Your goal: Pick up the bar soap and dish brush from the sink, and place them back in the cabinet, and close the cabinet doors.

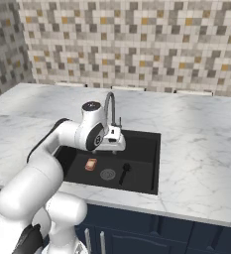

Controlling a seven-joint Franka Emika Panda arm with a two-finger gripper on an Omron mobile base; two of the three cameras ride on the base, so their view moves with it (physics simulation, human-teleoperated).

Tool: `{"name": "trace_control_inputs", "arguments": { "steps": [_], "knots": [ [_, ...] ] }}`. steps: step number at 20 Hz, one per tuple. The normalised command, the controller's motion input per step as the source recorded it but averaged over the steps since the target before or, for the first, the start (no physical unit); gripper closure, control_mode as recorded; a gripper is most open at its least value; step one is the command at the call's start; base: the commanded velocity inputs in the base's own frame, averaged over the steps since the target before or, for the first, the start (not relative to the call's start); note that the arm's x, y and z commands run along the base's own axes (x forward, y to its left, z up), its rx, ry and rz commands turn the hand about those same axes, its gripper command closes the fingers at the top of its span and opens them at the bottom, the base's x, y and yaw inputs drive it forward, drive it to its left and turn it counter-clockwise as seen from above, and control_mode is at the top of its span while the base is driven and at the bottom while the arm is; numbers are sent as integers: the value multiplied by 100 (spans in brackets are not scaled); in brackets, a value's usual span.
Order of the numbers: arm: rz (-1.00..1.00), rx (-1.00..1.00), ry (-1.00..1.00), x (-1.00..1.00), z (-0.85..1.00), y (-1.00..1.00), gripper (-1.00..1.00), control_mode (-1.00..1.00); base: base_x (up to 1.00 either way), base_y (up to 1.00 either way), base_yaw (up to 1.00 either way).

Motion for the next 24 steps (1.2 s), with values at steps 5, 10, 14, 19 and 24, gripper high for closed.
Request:
{"name": "trace_control_inputs", "arguments": {
  "steps": [5,10,14,19,24],
  "knots": [
    [0,0,0,30,-29,-10,-100,-100,0,0,0],
    [0,0,0,36,-29,-10,-100,-100,0,0,0],
    [0,0,0,41,-33,-9,-100,-100,0,0,0],
    [0,0,0,33,-37,-10,-100,-100,0,0,0],
    [0,0,0,23,-40,-10,-100,-100,0,0,0]
  ]
}}
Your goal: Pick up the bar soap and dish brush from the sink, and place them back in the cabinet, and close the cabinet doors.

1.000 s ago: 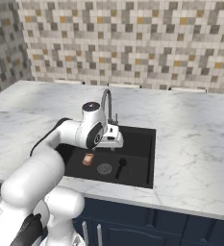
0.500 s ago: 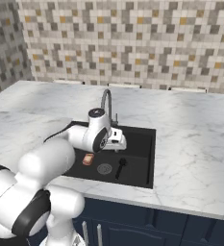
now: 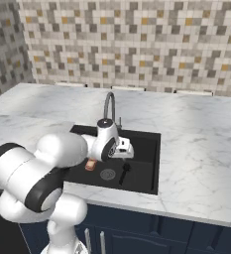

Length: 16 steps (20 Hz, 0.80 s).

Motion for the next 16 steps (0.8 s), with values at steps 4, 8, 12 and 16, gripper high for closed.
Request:
{"name": "trace_control_inputs", "arguments": {
  "steps": [4,8,12,16],
  "knots": [
    [0,0,0,18,-38,-5,-100,-100,0,0,0],
    [0,0,0,13,-39,-3,-100,-100,0,0,0],
    [0,0,0,17,-36,0,-100,-100,0,0,0],
    [0,0,0,16,-27,0,-100,-100,0,0,0]
  ]
}}
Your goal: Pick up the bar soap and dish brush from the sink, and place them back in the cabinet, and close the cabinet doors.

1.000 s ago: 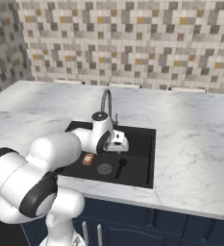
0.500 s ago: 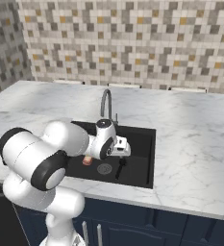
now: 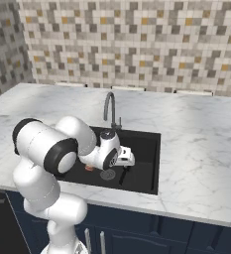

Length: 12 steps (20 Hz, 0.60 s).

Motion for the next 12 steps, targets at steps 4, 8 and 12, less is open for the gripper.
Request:
{"name": "trace_control_inputs", "arguments": {
  "steps": [4,8,12],
  "knots": [
    [0,0,0,19,-30,0,-100,-100,0,0,0],
    [0,1,0,17,-30,0,-100,-100,0,0,0],
    [0,2,0,16,-31,-1,-100,-100,0,0,0]
  ]
}}
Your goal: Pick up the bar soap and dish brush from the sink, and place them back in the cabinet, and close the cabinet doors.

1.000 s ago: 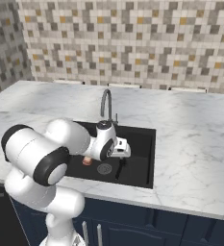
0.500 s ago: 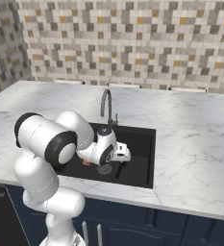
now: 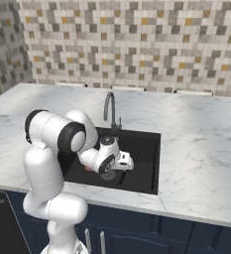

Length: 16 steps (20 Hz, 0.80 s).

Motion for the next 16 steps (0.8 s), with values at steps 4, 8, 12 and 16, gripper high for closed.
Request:
{"name": "trace_control_inputs", "arguments": {
  "steps": [4,8,12,16],
  "knots": [
    [0,2,0,13,-27,-8,-100,-100,0,0,0],
    [0,3,0,7,-16,-27,-100,-100,0,0,0],
    [0,3,0,5,-10,-29,-100,-100,0,0,0],
    [0,1,0,0,-23,-15,-100,-100,0,0,0]
  ]
}}
